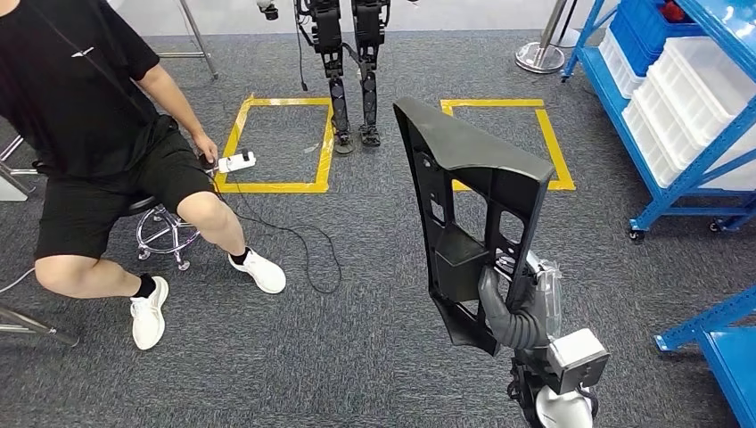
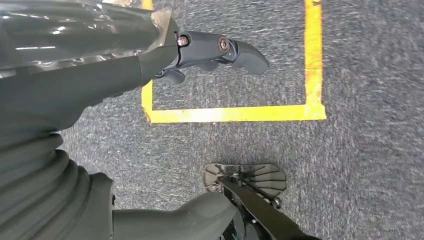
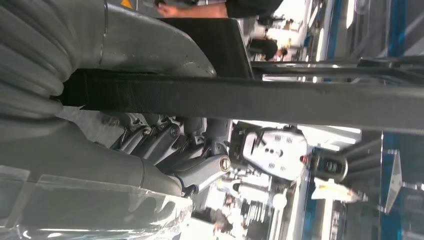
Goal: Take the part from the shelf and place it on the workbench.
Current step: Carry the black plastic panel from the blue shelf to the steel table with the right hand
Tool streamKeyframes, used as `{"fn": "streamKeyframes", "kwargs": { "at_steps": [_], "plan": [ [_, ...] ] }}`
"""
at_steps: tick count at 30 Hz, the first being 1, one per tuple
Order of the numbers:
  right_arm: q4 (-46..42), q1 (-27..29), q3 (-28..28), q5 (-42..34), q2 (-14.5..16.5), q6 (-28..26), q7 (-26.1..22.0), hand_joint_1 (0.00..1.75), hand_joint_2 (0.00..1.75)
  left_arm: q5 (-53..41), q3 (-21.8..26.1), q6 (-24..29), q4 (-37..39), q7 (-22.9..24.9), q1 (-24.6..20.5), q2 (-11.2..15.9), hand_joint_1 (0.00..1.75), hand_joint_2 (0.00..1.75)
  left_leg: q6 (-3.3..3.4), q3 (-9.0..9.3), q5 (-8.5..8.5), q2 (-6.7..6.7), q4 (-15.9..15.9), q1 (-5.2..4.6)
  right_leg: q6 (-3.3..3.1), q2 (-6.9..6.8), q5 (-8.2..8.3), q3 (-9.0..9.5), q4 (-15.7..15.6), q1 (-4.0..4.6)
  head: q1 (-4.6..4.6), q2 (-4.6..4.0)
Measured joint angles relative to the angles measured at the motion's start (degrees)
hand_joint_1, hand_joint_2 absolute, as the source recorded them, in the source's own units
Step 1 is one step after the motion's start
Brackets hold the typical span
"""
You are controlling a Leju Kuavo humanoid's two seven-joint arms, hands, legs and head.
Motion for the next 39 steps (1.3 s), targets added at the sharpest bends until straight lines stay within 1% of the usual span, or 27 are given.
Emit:
{"fn": "streamKeyframes", "kwargs": {
  "at_steps": [1, 2, 4, 5, 7, 8, 9, 10, 12, 13, 14, 15, 17, 18, 19, 21, 23, 24, 25, 26, 28, 30, 32, 33, 35, 37, 39],
  "plan": [
    [-0.02, 0.06, 0.0, -0.01, -0.01, 0.0, 0.0, 1.75, 1.75, -0.02, 0.0, -0.02, 0.0, -0.02, 0.04, -0.01, 0.0, 1.75, 0.07, 0.23, 0.45, 0.01, -0.51, 0.0, -0.02, -0.21, -0.02, 0.01, 0.0, 0.04, 0.0, 0.0],
    [-0.09, 0.18, 0.01, -0.01, -0.02, 0.0, 0.0, 1.75, 1.75, -0.11, 0.01, -0.04, 0.0, -0.04, 0.08, -0.02, 0.0, 1.75, 0.31, 1.74, 1.99, 0.26, -3.39, -0.07, -0.08, -0.69, -0.08, 0.08, 0.0, 0.12, 0.0, 0.0],
    [-0.36, 0.47, 0.01, -0.09, -0.04, -0.01, -0.02, 1.75, 1.75, -0.5, 0.0, -0.05, -0.01, -0.08, 0.09, -0.01, 0.0, 1.75, 1.1, 6.09, 5.39, 1.94, -11.49, -0.51, -0.06, -1.89, -0.29, 0.32, -0.05, 0.41, 0.03, 0.0],
    [-0.61, 0.71, 0.01, -0.23, 0.01, -0.03, -0.04, 1.75, 1.75, -0.99, -0.04, 0.02, -0.02, 0.17, 0.12, 0.04, 0.0, 1.75, 1.77, 8.35, 6.83, 2.48, -15.77, -0.93, 0.27, -2.91, -0.45, 0.7, -0.25, 0.57, 0.02, 0.0],
    [-1.12, 1.71, -0.31, -0.6, 0.12, -0.33, -0.07, 1.75, 1.75, -2.37, -0.57, 0.15, -0.03, 1.45, 0.13, 0.02, 0.0, 1.75, 2.86, 10.37, 7.74, 1.06, -19.43, -1.19, 0.84, -0.83, -3.99, -2.85, 7.69, 0.45, 0.22, 0.0],
    [-1.33, 2.27, -0.57, -0.72, 0.19, -0.51, -0.07, 1.75, 1.75, -2.99, -0.84, 0.21, -0.03, 2.33, 0.23, -0.01, 0.0, 1.75, 3.24, 10.77, 8.13, -0.7, -20.06, -1.09, 1.19, 0.46, -5.59, -4.96, 12.01, 0.23, 0.3, 0.0],
    [-1.49, 2.81, -0.89, -0.75, 0.2, -0.7, -0.06, 1.75, 1.75, -3.35, -1.09, 0.2, -0.02, 3.1, 0.24, -0.05, 0.0, 1.75, 3.31, 11.08, 8.38, -2.11, -20.35, -0.85, 1.52, 2.23, -6.7, -7.02, 15.7, -0.04, 0.41, 0.0],
    [-1.64, 3.13, -1.14, -0.72, 0.22, -0.8, -0.05, 1.75, 1.75, -3.43, -1.13, 0.19, -0.02, 3.7, 0.3, -0.06, 0.0, 1.75, 3.22, 11.14, 8.33, -2.97, -20.28, -0.77, 2.18, 2.34, -5.67, -6.64, 14.32, -0.21, 0.43, 0.0],
    [-2.02, 3.64, -1.54, -0.53, 0.27, -0.93, -0.02, 1.75, 1.75, -3.24, -1.13, 0.21, -0.01, 4.61, 0.39, -0.09, 0.0, 1.75, 2.76, 11.15, 8.04, -4.59, -19.86, -0.53, 3.66, 3.64, -2.08, -3.32, 6.49, -0.86, 0.48, 0.0],
    [-2.16, 3.85, -1.66, -0.39, 0.34, -0.96, 0.01, 1.75, 1.75, -3.08, -1.11, 0.26, -0.01, 4.9, 0.41, -0.09, 0.0, 1.75, 2.35, 11.04, 7.76, -5.28, -19.47, -0.52, 3.89, 4.41, -0.71, -1.68, 2.96, -1.04, 0.55, 0.0],
    [-2.27, 4.12, -1.76, -0.28, 0.42, -0.97, 0.03, 1.75, 1.75, -2.92, -1.09, 0.32, -0.02, 5.08, 0.42, -0.1, 0.0, 1.75, 1.93, 10.88, 7.5, -5.83, -19.13, -0.52, 3.73, 4.98, 0.1, -0.56, 0.68, -1.11, 0.57, 0.0],
    [-2.36, 4.42, -1.84, -0.21, 0.51, -1.01, 0.03, 1.75, 1.75, -2.8, -1.07, 0.36, -0.02, 5.2, 0.45, -0.09, 0.0, 1.75, 1.57, 10.68, 7.34, -6.28, -18.91, -0.52, 3.25, 5.17, 0.31, -0.11, -0.16, -0.99, 0.59, 0.0],
    [-2.55, 4.93, -1.94, -0.11, 0.8, -1.07, -0.16, 1.75, 1.75, -2.66, -1.03, 0.4, -0.02, 5.18, 0.65, -0.1, 0.0, 1.75, 1.05, 10.42, 7.23, -6.83, -18.85, -0.32, 2.04, 4.2, 0.41, 0.11, -0.21, -0.81, 0.49, 0.0],
    [-2.65, 5.07, -1.97, -0.02, 0.99, -1.09, -0.39, 1.75, 1.75, -2.62, -1.03, 0.37, -0.02, 5.05, 0.78, -0.15, 0.0, 1.75, 0.81, 10.22, 6.98, -6.12, -18.5, -0.25, 1.64, 3.79, 0.46, 0.19, -0.29, -0.85, 0.45, 0.0],
    [-2.77, 5.19, -2.02, 0.08, 1.2, -1.09, -0.67, 1.75, 1.75, -2.59, -1.03, 0.27, -0.01, 4.84, 0.87, -0.2, 0.0, 1.75, 0.55, 9.69, 6.2, -4.75, -17.29, -0.22, 1.21, 3.31, 0.48, 0.3, -0.37, -0.91, 0.29, 0.0],
    [-3.01, 5.51, -2.24, 0.22, 1.47, -1.05, -1.22, 1.75, 1.75, -2.59, -1.03, -0.2, 0.0, 4.3, 0.81, -0.31, 0.0, 1.75, 0.04, 6.8, 3.01, -1.37, -11.3, -0.17, 0.54, 2.18, 0.29, 0.49, -0.45, -0.71, 0.01, 0.0],
    [-3.1, 5.78, -2.59, 0.39, 1.55, -0.93, -1.56, 1.75, 1.75, -2.59, -1.03, -0.83, 0.0, 3.93, 0.72, -0.34, 0.0, 1.75, -0.26, 2.8, 0.09, -0.13, -3.9, 0.02, 0.1, 0.81, 0.03, 0.57, -0.45, -0.37, -0.1, 0.0],
    [-3.1, 5.83, -2.72, 0.55, 1.55, -0.82, -1.67, 1.75, 1.75, -2.59, -1.03, -1.05, 0.0, 3.85, 0.75, -0.35, 0.0, 1.75, -0.27, 1.75, 0.0, -0.03, -2.27, 0.06, -0.04, 0.16, -0.08, 0.62, -0.44, -0.24, -0.11, 0.0],
    [-3.1, 5.85, -2.8, 0.7, 1.57, -0.69, -1.76, 1.75, 1.75, -2.59, -1.02, -1.21, 0.0, 3.82, 0.8, -0.37, 0.0, 1.75, -0.16, 1.85, 1.01, 0.09, -2.87, 0.06, -0.1, -0.46, -0.2, 0.72, -0.44, -0.14, -0.13, 0.0],
    [-3.1, 5.82, -2.83, 0.86, 1.6, -0.48, -1.84, 1.75, 1.75, -2.59, -1.02, -1.33, -0.01, 3.82, 0.83, -0.37, 0.0, 1.75, 0.09, 3.16, 2.89, 0.45, -5.67, 0.01, -0.11, -1.04, -0.35, 0.89, -0.44, -0.04, -0.12, 0.0],
    [-3.1, 5.63, -2.85, 1.02, 1.7, -0.04, -1.98, 1.75, 1.75, -2.6, -1.01, -1.52, -0.02, 3.82, 0.7, -0.35, 0.0, 1.75, 0.99, 7.27, 6.36, 2.79, -13.66, -0.5, 0.05, -2.14, -0.7, 1.34, -0.46, 0.23, -0.1, 0.0],
    [-3.1, 5.28, -2.87, 1.1, 1.78, 0.4, -2.24, 1.75, 1.75, -2.66, -1.02, -1.64, -0.04, 3.76, 0.4, -0.38, 0.0, 1.75, 1.74, 9.33, 7.28, 4.44, -17.83, -1.15, 0.43, -3.12, -1.02, 1.65, -0.51, 0.45, -0.08, 0.0],
    [-3.11, 4.84, -2.87, 1.17, 1.83, 0.87, -2.64, 1.75, 1.75, -2.73, -1.02, -1.67, -0.04, 3.63, 0.35, -0.39, 0.0, 1.75, 2.22, 9.42, 7.16, 3.53, -18.39, -1.45, 0.96, -4.16, -1.2, 2.03, -0.79, 0.5, -0.11, 0.0],
    [-3.11, 4.64, -2.86, 1.19, 1.84, 1.02, -2.79, 1.75, 1.75, -2.74, -1.02, -1.68, -0.04, 3.53, 0.42, -0.43, 0.0, 1.75, 2.44, 9.79, 7.47, 2.88, -18.93, -1.34, 1.21, -3.91, -1.37, 2.14, -0.7, 0.51, -0.07, 0.0],
    [-3.13, 4.34, -2.87, 1.2, 1.75, 1.13, -2.98, 1.75, 1.75, -2.8, -1.01, -1.72, -0.04, 3.34, 0.41, -0.55, 0.0, 1.75, 2.99, 10.66, 8.22, 1.58, -20.13, -0.91, 1.27, -1.3, -2.8, 1.19, 1.94, 0.48, 0.06, 0.0],
    [-3.1, 4.5, -2.9, 1.21, 1.57, 1.1, -3.06, 1.75, 1.75, -2.87, -1.01, -1.75, -0.04, 3.26, 0.21, -0.64, 0.0, 1.75, 3.27, 10.95, 8.51, 0.16, -20.52, -0.62, 0.92, 1.53, -5.73, -2.27, 8.93, 0.18, 0.3, 0.0],
    [-3.08, 4.93, -2.92, 1.23, 1.45, 1.07, -3.11, 1.75, 1.75, -2.95, -1.01, -1.78, -0.04, 3.26, 0.17, -0.69, 0.0, 1.75, 3.22, 10.97, 8.45, -1.53, -20.49, -0.57, 1.2, 2.15, -7.34, -5.63, 14.72, -0.09, 0.43, 0.0]
  ]
}}
